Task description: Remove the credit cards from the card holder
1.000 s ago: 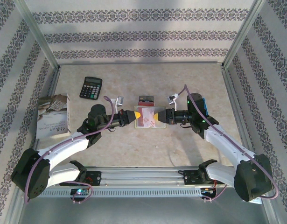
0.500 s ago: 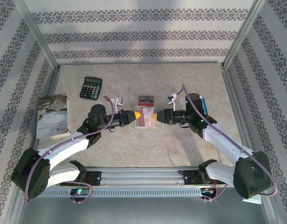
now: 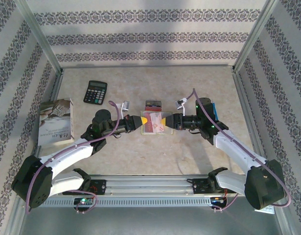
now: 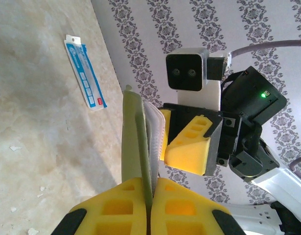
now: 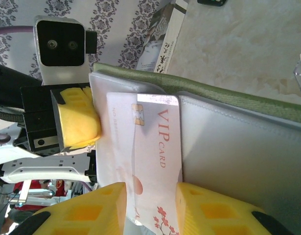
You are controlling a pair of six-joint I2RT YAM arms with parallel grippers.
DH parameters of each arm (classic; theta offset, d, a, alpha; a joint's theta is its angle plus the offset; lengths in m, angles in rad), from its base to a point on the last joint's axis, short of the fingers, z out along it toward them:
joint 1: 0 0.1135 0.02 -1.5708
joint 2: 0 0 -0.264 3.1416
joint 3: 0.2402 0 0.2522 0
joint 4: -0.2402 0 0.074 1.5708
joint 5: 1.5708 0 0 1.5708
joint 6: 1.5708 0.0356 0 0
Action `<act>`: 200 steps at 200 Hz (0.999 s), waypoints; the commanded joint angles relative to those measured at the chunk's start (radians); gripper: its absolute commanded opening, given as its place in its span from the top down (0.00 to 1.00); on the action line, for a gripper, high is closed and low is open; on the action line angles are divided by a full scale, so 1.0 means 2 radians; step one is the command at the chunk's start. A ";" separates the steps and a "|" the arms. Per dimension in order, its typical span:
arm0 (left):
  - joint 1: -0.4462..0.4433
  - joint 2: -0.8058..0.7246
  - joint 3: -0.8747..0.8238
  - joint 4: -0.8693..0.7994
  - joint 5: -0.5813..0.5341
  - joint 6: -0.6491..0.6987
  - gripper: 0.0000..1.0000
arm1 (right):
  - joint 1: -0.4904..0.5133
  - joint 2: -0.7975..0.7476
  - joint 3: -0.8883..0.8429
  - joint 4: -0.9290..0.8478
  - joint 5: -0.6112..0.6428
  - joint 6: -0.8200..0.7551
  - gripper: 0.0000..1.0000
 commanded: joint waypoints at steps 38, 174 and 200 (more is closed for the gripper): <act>0.001 0.022 -0.009 0.068 -0.012 -0.023 1.00 | 0.006 -0.015 0.005 0.025 -0.022 0.014 0.66; 0.002 0.043 -0.016 0.120 0.008 -0.036 1.00 | -0.033 -0.005 0.006 -0.042 -0.019 -0.017 0.58; 0.002 0.043 -0.018 0.124 0.009 -0.037 1.00 | -0.033 0.000 0.005 -0.048 -0.018 -0.021 0.58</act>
